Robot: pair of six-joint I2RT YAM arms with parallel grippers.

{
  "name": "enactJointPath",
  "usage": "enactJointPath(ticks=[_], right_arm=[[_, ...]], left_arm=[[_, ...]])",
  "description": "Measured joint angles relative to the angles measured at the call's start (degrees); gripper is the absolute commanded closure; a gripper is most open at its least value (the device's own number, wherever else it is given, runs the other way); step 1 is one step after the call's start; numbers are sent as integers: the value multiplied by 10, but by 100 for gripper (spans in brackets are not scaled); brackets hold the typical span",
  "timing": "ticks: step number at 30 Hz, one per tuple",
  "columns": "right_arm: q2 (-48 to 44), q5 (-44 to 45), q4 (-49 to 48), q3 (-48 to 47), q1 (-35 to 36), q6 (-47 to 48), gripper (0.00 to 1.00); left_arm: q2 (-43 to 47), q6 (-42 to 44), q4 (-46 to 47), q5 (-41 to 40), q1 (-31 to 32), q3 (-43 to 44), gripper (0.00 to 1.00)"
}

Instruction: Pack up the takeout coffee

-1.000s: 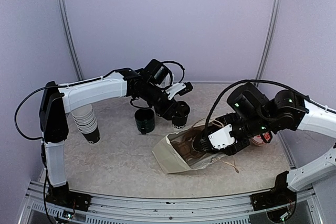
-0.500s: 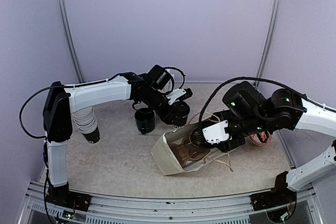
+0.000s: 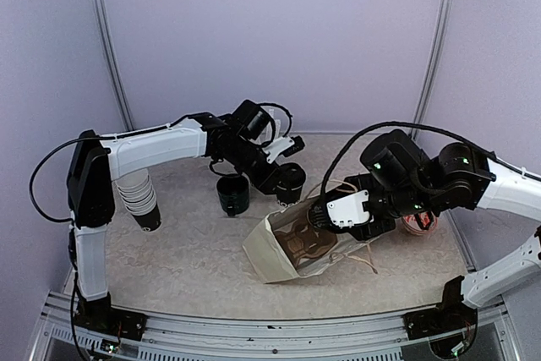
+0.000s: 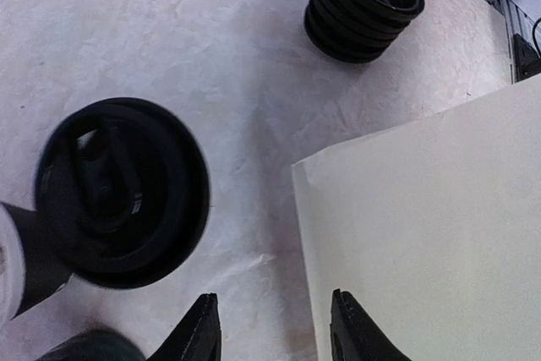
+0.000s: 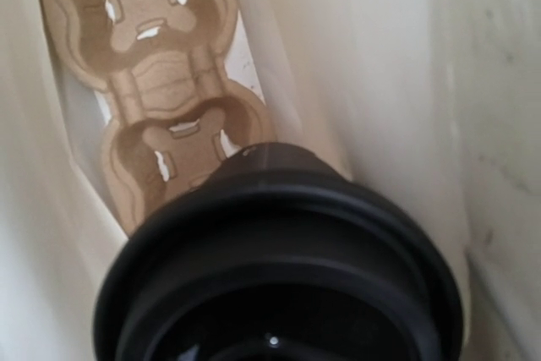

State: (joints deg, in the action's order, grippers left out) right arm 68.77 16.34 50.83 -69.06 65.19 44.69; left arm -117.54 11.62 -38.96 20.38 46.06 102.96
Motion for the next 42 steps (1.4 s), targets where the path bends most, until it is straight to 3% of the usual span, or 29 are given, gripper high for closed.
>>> enactJointPath(ticks=[7, 14, 22, 28, 38, 42], right_arm=[[-3, -3, 2, 0, 0, -7, 44], [-3, -11, 3, -7, 0, -9, 44], [-3, -12, 3, -9, 0, -10, 44], [-3, -13, 3, -9, 0, -10, 44], [-3, -13, 3, -9, 0, -11, 43], [-3, -13, 6, -9, 0, -11, 44]], left_arm=[[191, 12, 35, 13, -38, -92, 54], [345, 40, 98, 84, 22, -129, 51], [319, 61, 104, 118, 110, -128, 53], [276, 72, 87, 111, 143, -108, 61], [250, 72, 87, 101, 152, -92, 97], [236, 58, 91, 87, 152, -77, 100]])
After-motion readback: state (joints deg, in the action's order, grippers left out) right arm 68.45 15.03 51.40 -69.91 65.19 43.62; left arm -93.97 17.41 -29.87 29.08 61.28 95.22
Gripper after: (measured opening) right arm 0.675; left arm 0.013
